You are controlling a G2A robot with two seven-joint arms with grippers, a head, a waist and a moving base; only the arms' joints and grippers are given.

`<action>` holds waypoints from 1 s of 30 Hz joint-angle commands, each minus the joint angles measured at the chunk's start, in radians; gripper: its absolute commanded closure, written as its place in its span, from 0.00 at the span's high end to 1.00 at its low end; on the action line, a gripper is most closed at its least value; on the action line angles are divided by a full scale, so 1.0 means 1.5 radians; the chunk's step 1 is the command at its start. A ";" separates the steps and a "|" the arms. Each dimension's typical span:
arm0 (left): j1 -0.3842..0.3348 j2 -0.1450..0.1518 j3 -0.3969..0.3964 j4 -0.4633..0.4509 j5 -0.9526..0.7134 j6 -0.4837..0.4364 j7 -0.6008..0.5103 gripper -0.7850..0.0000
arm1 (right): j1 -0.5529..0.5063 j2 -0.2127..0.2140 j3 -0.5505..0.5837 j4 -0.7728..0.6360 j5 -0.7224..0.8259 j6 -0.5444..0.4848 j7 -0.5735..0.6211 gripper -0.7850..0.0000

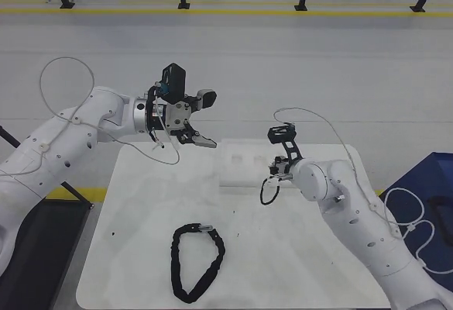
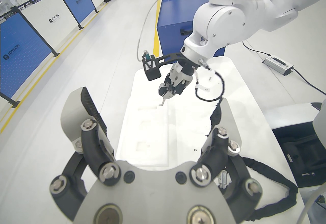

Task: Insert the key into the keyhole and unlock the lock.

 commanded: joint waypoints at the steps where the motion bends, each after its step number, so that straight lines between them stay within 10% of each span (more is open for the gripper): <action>1: 0.000 0.000 0.000 0.000 0.000 0.000 0.000 1.00 | -0.028 0.007 0.035 -0.028 0.011 -0.029 -0.012 0.00; 21: 0.000 0.000 0.000 0.000 0.000 0.000 0.000 1.00 | -0.198 0.036 0.267 -0.027 0.499 -0.426 -0.118 0.00; 30: 0.000 0.000 0.000 0.000 0.000 0.000 0.000 1.00 | -0.205 0.038 0.284 -0.012 0.504 -0.447 -0.135 0.00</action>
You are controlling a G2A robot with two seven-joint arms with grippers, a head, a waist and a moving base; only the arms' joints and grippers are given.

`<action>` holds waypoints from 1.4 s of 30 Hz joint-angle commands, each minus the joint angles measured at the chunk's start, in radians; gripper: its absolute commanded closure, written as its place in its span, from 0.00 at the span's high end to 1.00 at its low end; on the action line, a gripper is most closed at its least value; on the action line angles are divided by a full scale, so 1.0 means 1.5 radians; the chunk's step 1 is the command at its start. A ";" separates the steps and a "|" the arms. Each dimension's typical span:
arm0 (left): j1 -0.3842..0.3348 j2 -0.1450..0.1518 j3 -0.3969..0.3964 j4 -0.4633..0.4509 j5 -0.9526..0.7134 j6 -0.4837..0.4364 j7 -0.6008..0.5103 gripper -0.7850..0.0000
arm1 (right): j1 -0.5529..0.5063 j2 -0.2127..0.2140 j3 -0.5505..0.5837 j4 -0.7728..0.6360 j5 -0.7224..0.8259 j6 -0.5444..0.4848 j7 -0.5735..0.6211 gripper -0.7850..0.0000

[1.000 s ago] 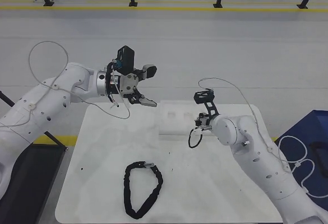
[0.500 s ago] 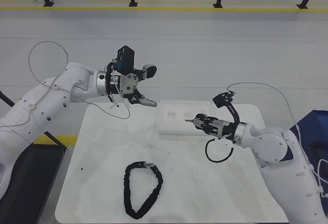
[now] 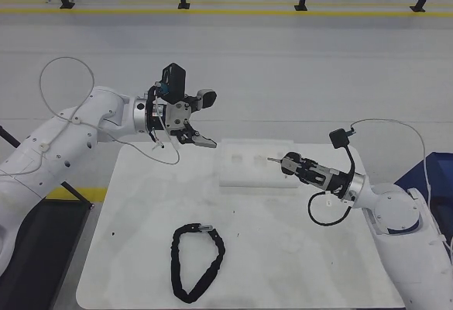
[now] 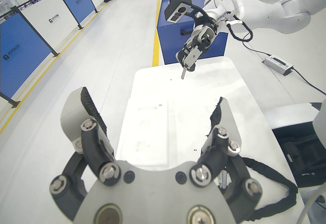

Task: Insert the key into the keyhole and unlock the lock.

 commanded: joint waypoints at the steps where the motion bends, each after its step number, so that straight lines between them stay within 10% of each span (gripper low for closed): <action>1: 0.000 0.000 0.000 0.000 0.000 0.000 0.000 1.00 | 0.000 0.000 0.000 0.000 0.000 0.000 0.000 0.00; 20: 0.142 0.009 -0.032 0.027 0.071 0.015 -0.035 1.00 | 0.000 0.000 0.000 0.000 0.000 0.000 0.000 0.00; 42: 0.218 -0.054 0.000 0.077 0.168 0.000 -0.201 1.00 | 0.000 0.000 0.000 0.000 0.000 0.000 0.000 0.00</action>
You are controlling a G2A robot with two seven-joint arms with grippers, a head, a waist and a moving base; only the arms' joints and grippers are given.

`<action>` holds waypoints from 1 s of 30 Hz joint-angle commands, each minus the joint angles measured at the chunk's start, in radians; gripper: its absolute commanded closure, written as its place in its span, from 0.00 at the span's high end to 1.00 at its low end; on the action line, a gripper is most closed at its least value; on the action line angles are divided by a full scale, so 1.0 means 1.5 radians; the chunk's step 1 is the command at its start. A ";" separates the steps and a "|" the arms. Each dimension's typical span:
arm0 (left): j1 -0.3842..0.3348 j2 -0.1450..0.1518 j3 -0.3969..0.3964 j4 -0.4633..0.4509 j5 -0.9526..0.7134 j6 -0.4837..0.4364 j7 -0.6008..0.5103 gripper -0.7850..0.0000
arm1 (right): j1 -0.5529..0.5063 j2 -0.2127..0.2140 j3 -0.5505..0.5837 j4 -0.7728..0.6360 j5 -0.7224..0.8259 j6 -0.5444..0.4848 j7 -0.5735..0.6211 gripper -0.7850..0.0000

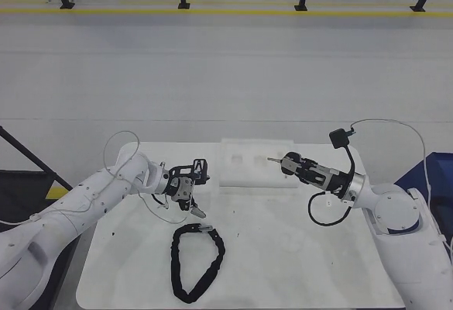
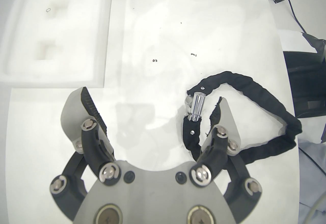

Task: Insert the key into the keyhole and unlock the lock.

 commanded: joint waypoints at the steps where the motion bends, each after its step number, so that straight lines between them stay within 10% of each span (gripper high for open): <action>1: 0.000 0.000 0.000 0.000 0.000 0.000 0.000 1.00 | 0.000 0.000 0.000 0.000 0.000 0.000 0.000 0.00; 11: 0.008 0.001 -0.009 -0.004 -0.003 0.022 0.008 1.00 | 0.000 0.000 0.000 0.000 0.000 0.000 0.000 0.00; 23: 0.113 0.070 -0.045 -0.018 0.315 0.078 0.377 1.00 | 0.000 0.000 0.000 0.000 0.000 0.000 0.000 0.00; 30: 0.149 0.070 -0.039 -0.025 0.427 0.170 0.466 1.00 | 0.000 0.000 0.000 0.000 0.000 0.000 0.000 0.00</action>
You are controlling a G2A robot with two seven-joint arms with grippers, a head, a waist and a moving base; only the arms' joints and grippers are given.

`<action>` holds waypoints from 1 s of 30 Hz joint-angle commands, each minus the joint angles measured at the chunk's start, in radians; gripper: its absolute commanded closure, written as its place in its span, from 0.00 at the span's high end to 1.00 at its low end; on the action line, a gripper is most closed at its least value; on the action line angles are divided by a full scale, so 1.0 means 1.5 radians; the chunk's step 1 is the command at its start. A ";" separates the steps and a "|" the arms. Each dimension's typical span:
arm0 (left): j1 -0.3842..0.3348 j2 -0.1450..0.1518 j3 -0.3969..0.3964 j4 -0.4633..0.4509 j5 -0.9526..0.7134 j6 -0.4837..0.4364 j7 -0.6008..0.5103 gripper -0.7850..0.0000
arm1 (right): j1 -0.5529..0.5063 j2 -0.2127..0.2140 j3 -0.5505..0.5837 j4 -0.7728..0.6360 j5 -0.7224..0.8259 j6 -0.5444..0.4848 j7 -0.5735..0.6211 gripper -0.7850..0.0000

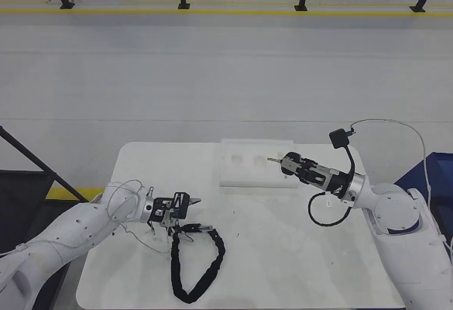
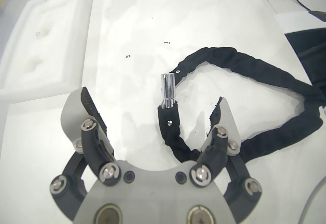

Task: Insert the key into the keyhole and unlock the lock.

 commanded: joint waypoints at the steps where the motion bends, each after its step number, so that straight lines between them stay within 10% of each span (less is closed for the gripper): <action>1: 0.010 -0.003 0.000 -0.001 0.015 0.031 0.011 1.00 | 0.000 0.000 0.000 0.000 0.000 0.000 0.000 0.00; 18: 0.032 -0.041 -0.011 0.030 0.067 0.054 -0.017 0.98 | 0.000 0.000 0.000 0.000 0.000 0.000 0.000 0.00; 22: 0.032 -0.048 -0.015 0.041 0.072 0.039 -0.014 0.53 | 0.000 0.000 0.000 0.000 0.000 0.000 0.000 0.00; 30: 0.031 -0.061 -0.016 0.054 0.095 0.012 -0.017 0.36 | 0.000 0.000 0.000 0.000 0.000 0.000 0.000 0.00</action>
